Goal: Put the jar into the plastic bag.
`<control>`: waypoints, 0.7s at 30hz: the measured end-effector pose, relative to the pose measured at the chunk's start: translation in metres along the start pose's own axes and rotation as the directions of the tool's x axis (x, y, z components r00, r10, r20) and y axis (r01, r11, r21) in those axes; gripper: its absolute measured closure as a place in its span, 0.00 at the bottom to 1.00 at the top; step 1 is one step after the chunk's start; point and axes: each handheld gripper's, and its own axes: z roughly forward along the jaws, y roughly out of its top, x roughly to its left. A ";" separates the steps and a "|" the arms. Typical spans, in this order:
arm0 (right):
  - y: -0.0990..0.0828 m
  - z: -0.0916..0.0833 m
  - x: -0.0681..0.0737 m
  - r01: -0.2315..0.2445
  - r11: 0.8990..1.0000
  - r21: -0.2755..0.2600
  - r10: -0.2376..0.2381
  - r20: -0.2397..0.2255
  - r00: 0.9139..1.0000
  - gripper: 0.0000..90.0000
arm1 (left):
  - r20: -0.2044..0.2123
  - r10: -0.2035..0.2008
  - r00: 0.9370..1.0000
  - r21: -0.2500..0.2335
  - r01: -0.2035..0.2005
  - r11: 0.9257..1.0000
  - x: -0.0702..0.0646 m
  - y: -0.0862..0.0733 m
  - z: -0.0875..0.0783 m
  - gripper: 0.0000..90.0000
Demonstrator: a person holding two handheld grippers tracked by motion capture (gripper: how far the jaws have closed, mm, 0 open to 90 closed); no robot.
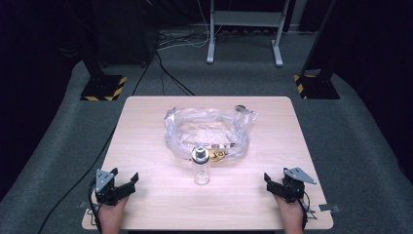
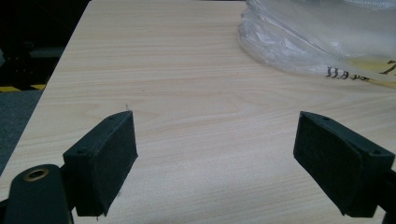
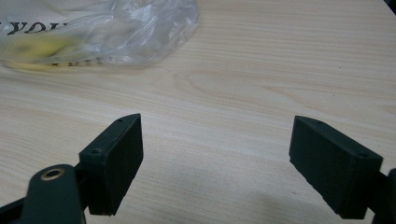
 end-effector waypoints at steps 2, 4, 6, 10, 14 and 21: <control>0.000 0.000 0.000 0.000 1.000 -0.002 0.000 0.002 1.000 0.19 | 0.001 0.000 1.000 0.000 0.000 1.000 0.000 0.000 0.000 0.14; 0.000 -0.001 0.000 -0.002 1.000 -0.007 0.002 0.001 1.000 0.19 | 0.000 0.001 1.000 -0.001 -0.001 1.000 0.000 0.000 0.000 0.14; 0.000 -0.001 -0.001 -0.007 1.000 -0.007 0.007 0.004 1.000 0.19 | 0.000 0.003 1.000 0.000 -0.003 1.000 0.000 0.000 0.000 0.14; 0.000 0.000 0.000 -0.007 1.000 -0.001 0.007 0.001 1.000 0.19 | -0.002 0.011 1.000 0.003 -0.011 1.000 -0.001 0.000 0.000 0.14; 0.000 0.001 0.002 0.011 1.000 0.005 -0.011 0.012 1.000 0.18 | -0.003 0.011 1.000 0.004 -0.011 1.000 -0.001 0.000 0.000 0.14; 0.001 0.002 0.005 0.040 0.999 0.015 -0.041 0.019 0.999 0.18 | -0.004 0.013 1.000 0.006 -0.013 1.000 -0.001 0.000 0.000 0.14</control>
